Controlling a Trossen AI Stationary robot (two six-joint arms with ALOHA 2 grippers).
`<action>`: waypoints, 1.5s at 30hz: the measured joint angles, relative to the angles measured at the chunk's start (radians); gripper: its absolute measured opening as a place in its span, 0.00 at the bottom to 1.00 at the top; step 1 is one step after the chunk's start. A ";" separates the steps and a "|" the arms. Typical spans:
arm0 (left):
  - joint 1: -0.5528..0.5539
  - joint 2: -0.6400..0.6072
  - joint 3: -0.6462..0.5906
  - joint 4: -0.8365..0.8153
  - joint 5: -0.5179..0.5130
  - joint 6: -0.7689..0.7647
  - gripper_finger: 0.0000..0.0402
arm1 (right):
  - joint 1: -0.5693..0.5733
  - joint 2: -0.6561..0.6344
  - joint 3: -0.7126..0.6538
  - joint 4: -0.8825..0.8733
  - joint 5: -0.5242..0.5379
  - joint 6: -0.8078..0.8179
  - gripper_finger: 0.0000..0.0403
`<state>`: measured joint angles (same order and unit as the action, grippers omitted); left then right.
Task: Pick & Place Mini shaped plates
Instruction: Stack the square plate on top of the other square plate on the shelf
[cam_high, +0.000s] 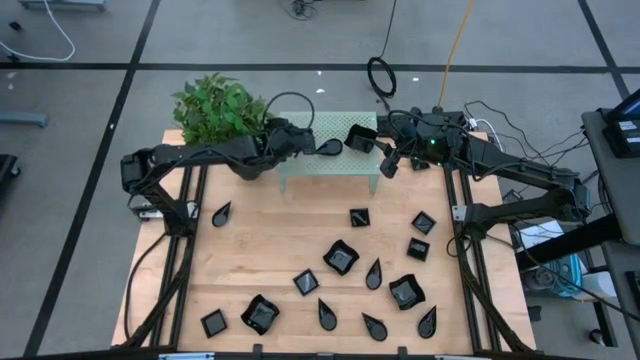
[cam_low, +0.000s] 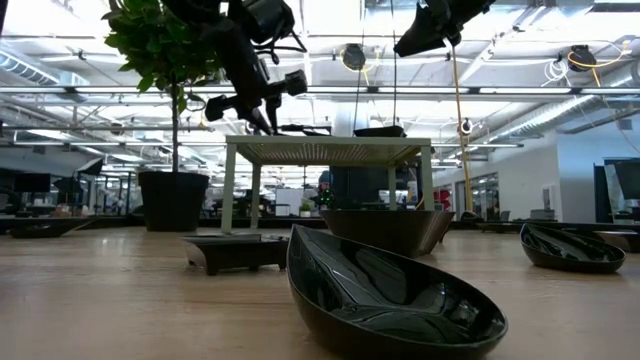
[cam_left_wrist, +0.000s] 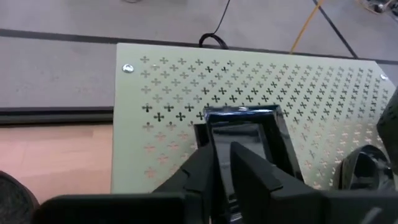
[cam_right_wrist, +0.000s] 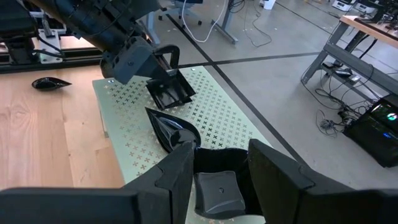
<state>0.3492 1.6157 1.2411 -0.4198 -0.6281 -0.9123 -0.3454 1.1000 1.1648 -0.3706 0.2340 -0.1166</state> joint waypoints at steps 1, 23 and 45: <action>0.000 -0.002 0.000 0.004 0.000 0.003 0.18 | 0.000 0.000 0.000 0.000 0.000 0.000 0.35; -0.209 -0.158 0.000 0.082 0.300 0.299 0.35 | 0.000 0.000 0.000 0.000 0.000 0.000 0.35; -0.598 0.086 0.000 -0.058 0.403 -0.288 0.35 | 0.000 0.000 0.000 0.000 0.000 0.000 0.35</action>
<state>-0.2487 1.7018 1.2407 -0.4774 -0.2253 -1.2003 -0.3453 1.1000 1.1649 -0.3710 0.2340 -0.1166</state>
